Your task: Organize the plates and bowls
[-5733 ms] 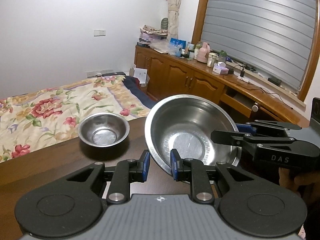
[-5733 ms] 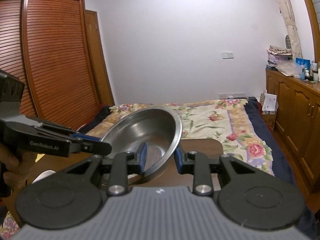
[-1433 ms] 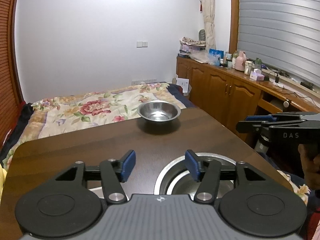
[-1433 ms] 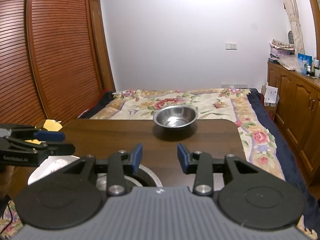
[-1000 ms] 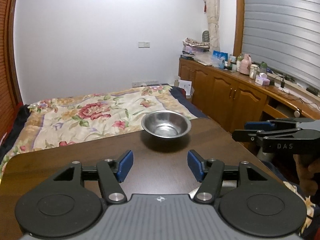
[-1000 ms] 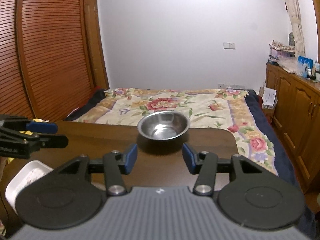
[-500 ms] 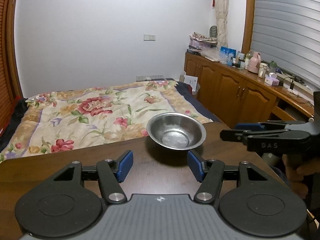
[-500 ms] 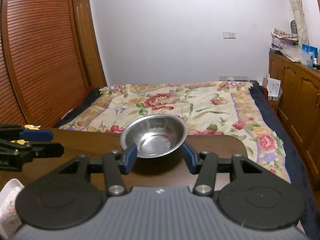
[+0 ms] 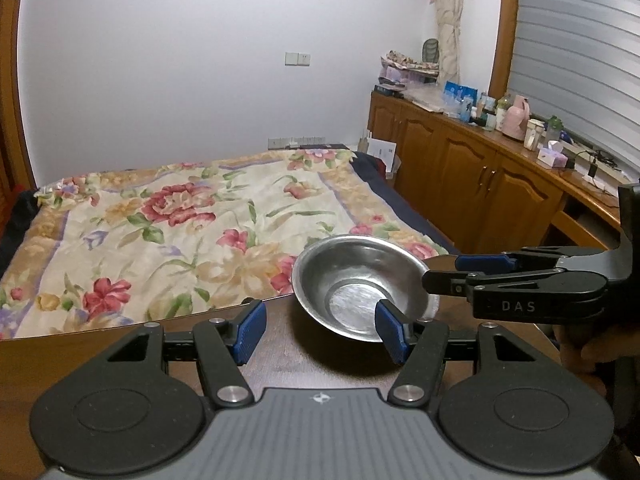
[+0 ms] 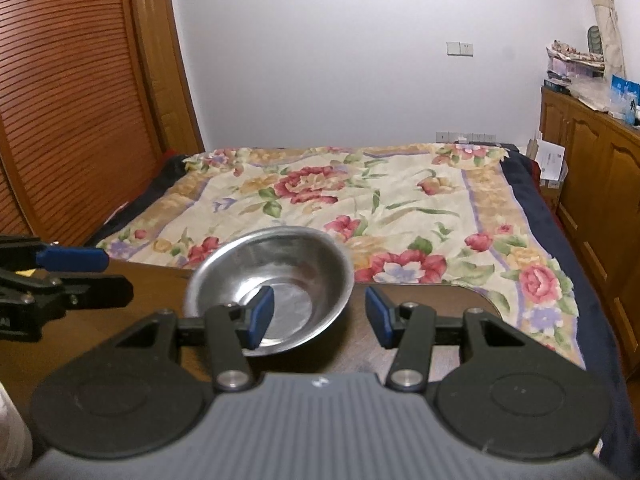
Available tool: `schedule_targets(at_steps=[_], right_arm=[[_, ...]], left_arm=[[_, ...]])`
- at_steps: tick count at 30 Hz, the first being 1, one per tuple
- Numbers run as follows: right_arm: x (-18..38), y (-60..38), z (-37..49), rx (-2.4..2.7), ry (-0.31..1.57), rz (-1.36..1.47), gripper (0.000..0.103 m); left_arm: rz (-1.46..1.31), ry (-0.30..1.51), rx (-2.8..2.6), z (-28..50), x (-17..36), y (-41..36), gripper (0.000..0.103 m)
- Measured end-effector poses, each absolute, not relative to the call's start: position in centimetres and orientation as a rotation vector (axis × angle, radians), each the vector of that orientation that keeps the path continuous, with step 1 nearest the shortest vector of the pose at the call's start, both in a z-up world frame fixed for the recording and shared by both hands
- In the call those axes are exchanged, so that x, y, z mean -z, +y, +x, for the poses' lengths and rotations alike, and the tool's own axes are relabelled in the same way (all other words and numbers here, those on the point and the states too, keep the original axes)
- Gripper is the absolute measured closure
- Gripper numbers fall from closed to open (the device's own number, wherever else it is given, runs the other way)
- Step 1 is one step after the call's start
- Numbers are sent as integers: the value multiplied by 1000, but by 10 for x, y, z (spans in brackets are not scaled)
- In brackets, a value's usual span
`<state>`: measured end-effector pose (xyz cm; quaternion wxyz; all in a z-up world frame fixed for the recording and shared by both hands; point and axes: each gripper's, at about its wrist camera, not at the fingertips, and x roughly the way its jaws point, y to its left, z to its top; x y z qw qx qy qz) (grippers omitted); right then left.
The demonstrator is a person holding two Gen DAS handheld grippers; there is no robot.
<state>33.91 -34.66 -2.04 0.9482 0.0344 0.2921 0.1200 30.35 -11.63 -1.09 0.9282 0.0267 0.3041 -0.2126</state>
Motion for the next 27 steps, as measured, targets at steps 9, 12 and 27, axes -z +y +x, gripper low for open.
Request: schedule_targets(at_steps=[9,12,27], right_arm=[[32,-344,356,-244,635,71,51],[32,-344,359,-247,640,74,51],[41,-342,365,-281,688,110,60]], left_arm=[[16,679,439,336,29,-122,50],[8,686,447,342,32,-123,52],[-30,740,465,354,46,-128,76]])
